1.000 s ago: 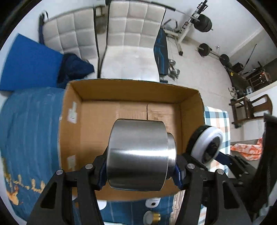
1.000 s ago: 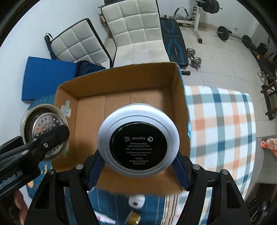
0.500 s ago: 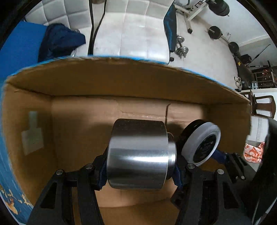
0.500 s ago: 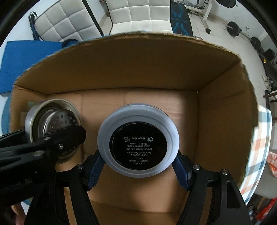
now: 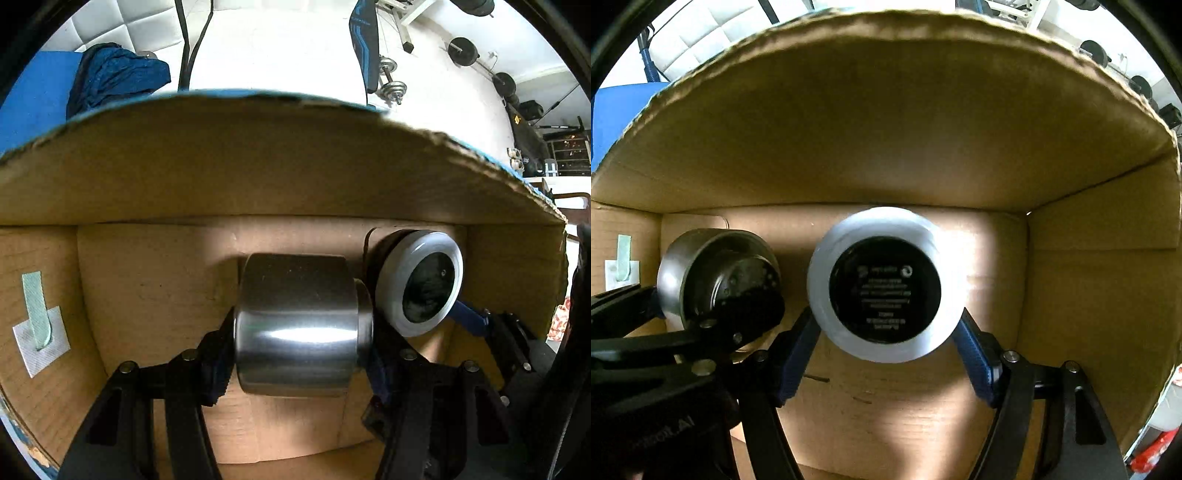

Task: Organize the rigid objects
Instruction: 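Lower the cylinder into the box and open the left gripper while the right releases the compact beside it, then withdraw both grippers from the box back over the bed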

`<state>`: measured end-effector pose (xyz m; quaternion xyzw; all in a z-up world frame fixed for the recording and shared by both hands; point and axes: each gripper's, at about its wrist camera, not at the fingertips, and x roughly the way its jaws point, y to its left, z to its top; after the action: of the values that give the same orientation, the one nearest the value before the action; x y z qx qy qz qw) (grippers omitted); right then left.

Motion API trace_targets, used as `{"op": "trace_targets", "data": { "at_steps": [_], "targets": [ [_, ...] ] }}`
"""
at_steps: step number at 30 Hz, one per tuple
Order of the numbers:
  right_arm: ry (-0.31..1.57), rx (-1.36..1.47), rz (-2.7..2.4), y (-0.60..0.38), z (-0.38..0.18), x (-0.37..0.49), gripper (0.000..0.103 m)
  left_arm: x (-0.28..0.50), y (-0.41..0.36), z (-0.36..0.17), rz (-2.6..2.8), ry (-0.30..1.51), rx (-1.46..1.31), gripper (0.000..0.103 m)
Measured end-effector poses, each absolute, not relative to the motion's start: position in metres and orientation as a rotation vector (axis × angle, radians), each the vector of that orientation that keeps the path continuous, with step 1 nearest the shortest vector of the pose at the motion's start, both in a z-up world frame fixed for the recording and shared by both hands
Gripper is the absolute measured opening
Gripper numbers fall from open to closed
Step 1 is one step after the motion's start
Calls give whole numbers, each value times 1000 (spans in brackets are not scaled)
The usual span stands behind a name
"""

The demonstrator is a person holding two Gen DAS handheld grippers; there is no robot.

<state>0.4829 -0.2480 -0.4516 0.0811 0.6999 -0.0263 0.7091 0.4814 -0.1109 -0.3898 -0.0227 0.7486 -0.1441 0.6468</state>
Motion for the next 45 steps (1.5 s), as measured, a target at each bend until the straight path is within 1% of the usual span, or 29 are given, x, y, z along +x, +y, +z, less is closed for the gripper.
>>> {"op": "trace_targets", "data": {
  "at_steps": [7, 10, 11, 13, 16, 17, 18, 19, 20, 22, 23, 24, 26, 30, 34, 45],
  "targets": [
    [1582, 223, -61, -256, -446, 478, 77, 476, -109, -367, -312, 1687, -7, 61],
    [1579, 219, -72, -259, -439, 474, 78, 468, -110, -350, -299, 1660, 24, 66],
    [1577, 213, -70, -258, -435, 471, 80, 465, -110, -349, -296, 1651, 33, 68],
    [1577, 202, -75, -253, -428, 465, 81, 459, -104, -339, -274, 1629, 58, 69],
    [1568, 188, -78, -249, -417, 454, 88, 459, -99, -335, -246, 1594, 63, 77],
    [1562, 184, -81, -248, -412, 448, 91, 458, -95, -332, -236, 1584, 59, 81],
    [1558, 180, -81, -243, -410, 445, 98, 455, -91, -328, -225, 1576, 54, 83],
    [1552, 172, -85, -238, -407, 434, 101, 452, -87, -325, -217, 1568, 47, 84],
    [1538, 164, -84, -235, -403, 427, 103, 450, -84, -323, -211, 1560, 40, 84],
    [1527, 158, -87, -233, -400, 408, 103, 439, -75, -312, -188, 1532, 36, 84],
    [1524, 163, -87, -233, -398, 400, 103, 436, -74, -311, -182, 1521, 36, 86],
    [1521, 166, -88, -229, -392, 397, 103, 430, -71, -306, -178, 1509, 30, 91],
    [1506, 167, -96, -227, -385, 381, 103, 419, -65, -295, -168, 1484, 14, 95],
    [1459, 145, -113, -221, -367, 354, 103, 398, -57, -274, -151, 1424, 7, 95],
    [1416, 156, -126, -213, -351, 356, 103, 377, -54, -255, -131, 1350, 39, 95],
    [1257, 113, -146, -213, -268, 285, 103, 296, -45, -198, -125, 1211, 28, 95]
  ]
}}
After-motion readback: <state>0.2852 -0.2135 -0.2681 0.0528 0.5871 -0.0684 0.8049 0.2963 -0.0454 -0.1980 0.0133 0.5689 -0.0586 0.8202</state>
